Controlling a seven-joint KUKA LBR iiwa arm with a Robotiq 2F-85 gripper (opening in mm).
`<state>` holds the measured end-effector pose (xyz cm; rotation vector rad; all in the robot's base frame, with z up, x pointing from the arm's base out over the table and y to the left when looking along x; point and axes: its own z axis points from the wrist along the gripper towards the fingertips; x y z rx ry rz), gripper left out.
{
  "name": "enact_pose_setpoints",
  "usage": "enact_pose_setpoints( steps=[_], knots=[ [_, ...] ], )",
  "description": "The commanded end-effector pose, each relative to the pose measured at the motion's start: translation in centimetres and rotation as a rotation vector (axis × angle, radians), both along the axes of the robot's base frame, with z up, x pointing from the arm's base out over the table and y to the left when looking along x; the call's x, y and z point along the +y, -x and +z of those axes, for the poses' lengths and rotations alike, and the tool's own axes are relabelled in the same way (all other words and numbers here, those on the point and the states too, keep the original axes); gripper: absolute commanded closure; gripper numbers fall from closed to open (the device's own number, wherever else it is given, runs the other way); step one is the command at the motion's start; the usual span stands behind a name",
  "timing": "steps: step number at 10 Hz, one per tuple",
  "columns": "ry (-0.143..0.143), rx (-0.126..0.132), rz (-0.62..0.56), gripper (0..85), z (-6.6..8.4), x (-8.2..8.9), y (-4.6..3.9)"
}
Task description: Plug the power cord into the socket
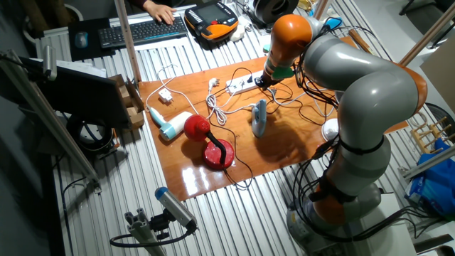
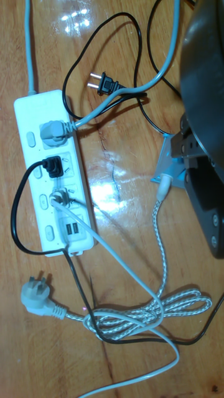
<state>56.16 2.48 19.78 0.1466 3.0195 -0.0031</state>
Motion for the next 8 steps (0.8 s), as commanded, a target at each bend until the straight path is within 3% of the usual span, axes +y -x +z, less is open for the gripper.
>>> enact_pose_setpoints(
  steps=[1,8],
  knots=[
    [0.001,0.0,0.0,85.0,-0.01,-0.01,-0.02],
    [0.005,-0.009,0.008,85.0,-0.06,-0.08,0.01]
  ],
)
